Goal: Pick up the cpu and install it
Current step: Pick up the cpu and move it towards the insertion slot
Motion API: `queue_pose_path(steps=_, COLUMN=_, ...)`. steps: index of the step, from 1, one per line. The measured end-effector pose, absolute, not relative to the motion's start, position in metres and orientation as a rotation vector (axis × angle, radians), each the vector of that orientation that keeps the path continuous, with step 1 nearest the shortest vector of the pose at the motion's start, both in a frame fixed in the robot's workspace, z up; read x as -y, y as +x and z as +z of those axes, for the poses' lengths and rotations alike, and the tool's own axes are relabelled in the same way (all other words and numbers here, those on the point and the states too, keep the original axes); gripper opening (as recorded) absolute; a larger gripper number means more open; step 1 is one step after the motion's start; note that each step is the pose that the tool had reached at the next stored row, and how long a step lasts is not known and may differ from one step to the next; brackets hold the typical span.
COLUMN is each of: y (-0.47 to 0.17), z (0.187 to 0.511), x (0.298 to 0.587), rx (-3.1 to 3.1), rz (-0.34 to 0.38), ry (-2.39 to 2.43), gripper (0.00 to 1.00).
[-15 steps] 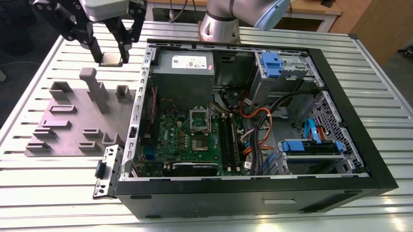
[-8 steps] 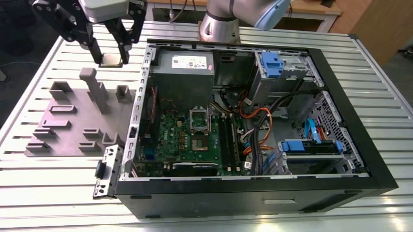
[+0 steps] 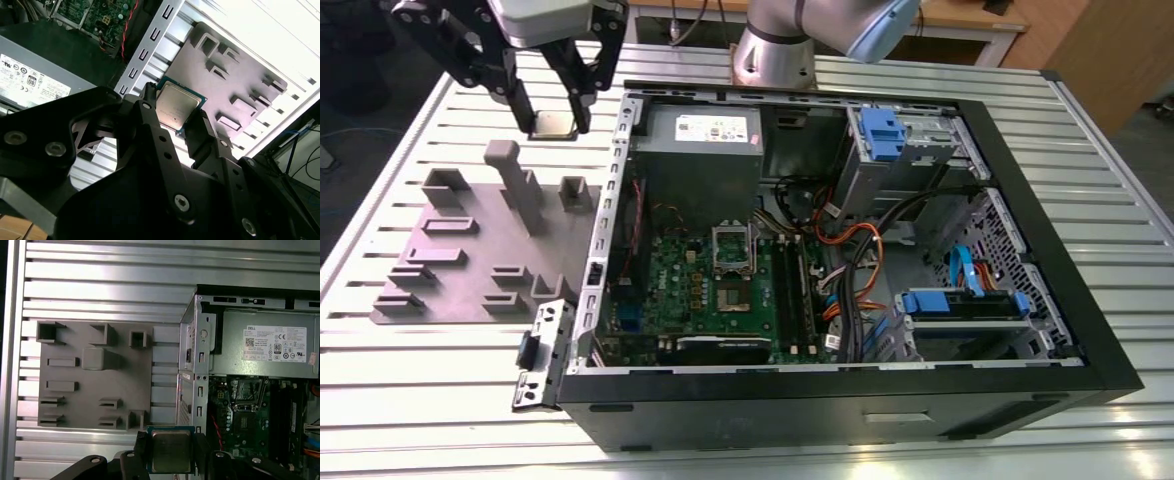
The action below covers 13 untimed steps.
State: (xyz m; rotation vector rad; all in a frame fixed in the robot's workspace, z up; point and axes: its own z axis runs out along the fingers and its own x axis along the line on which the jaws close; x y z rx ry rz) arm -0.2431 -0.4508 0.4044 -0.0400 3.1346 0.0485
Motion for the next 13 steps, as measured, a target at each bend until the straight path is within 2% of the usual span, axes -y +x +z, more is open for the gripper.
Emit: queue_pose_path(steps=13, y=-0.2332, z=0.4039, x=0.4509, rx=-3.135, rz=0.048, ry=-0.040, gripper=0.47)
